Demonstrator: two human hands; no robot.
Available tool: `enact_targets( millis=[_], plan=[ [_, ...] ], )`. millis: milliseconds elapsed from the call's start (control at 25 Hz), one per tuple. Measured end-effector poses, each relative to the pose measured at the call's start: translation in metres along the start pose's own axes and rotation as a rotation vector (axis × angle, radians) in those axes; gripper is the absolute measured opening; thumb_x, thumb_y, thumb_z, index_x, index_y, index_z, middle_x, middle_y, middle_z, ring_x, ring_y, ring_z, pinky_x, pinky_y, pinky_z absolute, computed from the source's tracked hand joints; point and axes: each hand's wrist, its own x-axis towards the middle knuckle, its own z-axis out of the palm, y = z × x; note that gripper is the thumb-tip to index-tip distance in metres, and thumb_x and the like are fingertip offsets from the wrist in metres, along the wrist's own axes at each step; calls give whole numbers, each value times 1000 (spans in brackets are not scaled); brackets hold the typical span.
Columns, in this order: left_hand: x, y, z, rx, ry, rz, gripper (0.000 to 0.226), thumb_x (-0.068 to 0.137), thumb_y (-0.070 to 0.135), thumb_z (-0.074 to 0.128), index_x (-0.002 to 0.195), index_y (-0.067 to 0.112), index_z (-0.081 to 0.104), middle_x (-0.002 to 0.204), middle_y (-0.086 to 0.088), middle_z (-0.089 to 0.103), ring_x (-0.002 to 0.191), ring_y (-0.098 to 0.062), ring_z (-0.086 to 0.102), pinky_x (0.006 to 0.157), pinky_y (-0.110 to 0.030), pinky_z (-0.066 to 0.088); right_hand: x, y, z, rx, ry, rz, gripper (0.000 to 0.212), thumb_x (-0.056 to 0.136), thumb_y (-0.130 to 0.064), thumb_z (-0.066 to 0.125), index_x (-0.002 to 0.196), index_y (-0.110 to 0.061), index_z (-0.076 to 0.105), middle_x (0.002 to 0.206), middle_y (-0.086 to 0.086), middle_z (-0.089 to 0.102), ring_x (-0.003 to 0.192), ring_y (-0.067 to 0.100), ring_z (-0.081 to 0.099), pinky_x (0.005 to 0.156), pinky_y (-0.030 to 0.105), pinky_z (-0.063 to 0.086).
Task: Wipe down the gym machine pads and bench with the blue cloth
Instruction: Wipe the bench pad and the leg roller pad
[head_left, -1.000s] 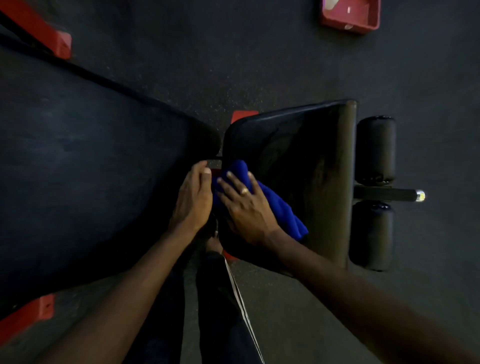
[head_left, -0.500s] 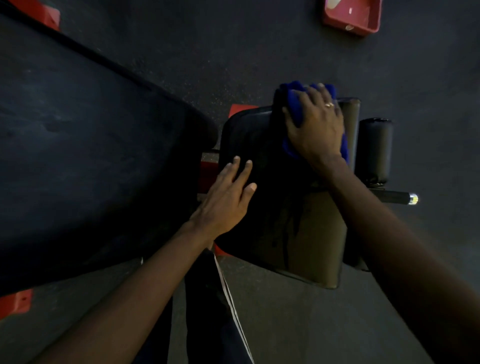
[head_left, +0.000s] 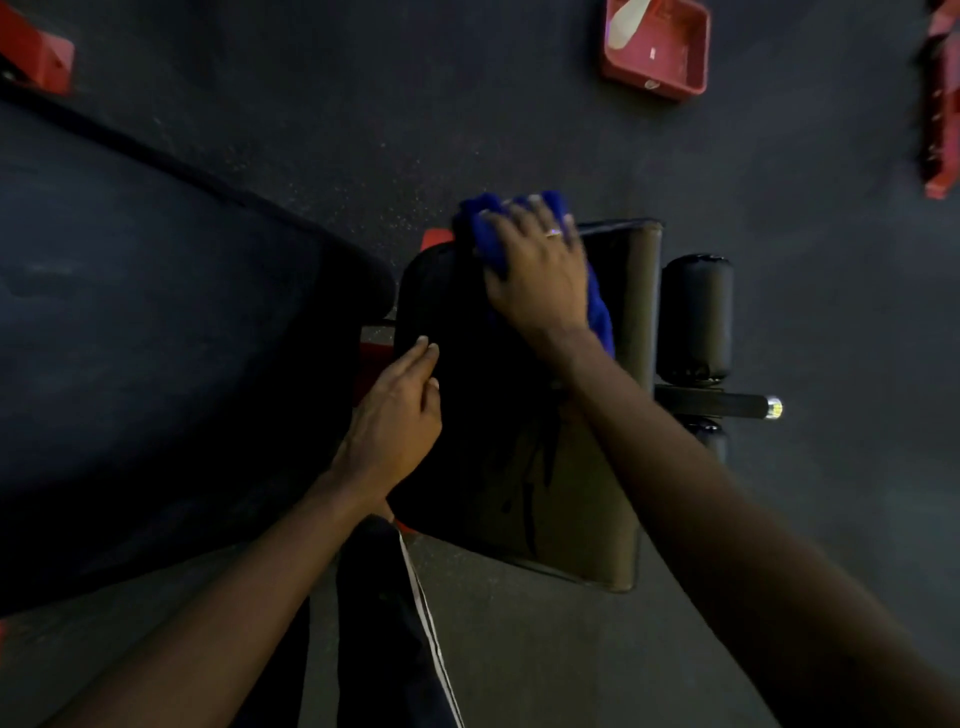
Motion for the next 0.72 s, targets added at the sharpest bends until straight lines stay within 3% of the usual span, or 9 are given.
enact_targets(
  millis=[80, 200, 440, 560, 720],
  plan=[
    [1, 1, -3, 5, 3, 3, 47, 103, 18, 44, 150, 13, 40, 158, 0, 33, 146, -10, 29, 113, -18, 23, -4, 36, -11, -6, 86, 207, 53, 96, -47, 48, 144, -26, 51, 152, 0, 47, 149, 24, 30, 121, 51, 22],
    [1, 4, -6, 7, 30, 1, 45, 103, 18, 44, 148, 12, 43, 156, -2, 38, 144, -13, 33, 112, -19, 26, -24, 34, -13, 32, 129, 325, 53, 99, -47, 45, 148, -26, 45, 159, -1, 38, 153, 25, 20, 121, 52, 23],
    [2, 9, -9, 91, -65, 16, 52, 105, 34, 37, 155, 26, 27, 161, -3, 24, 144, -22, 32, 108, -35, 38, -157, 25, 3, 1, 63, 274, 64, 95, -45, 47, 155, -28, 34, 164, -2, 28, 154, 23, 14, 119, 50, 30],
    [-2, 6, -5, 226, -107, 51, 58, 104, 38, 37, 158, 28, 16, 164, -5, 15, 147, -25, 28, 106, -39, 42, -114, 49, -6, 62, 143, 444, 60, 99, -45, 45, 155, -27, 33, 164, 1, 27, 153, 26, 18, 120, 46, 29],
    [-4, 15, 2, 194, -83, -26, 61, 104, 41, 37, 158, 25, 14, 164, -8, 11, 149, -26, 20, 111, -40, 36, -25, 72, -21, 273, 193, 663, 56, 101, -46, 41, 152, -22, 37, 159, 6, 34, 147, 29, 32, 114, 48, 37]
  ],
)
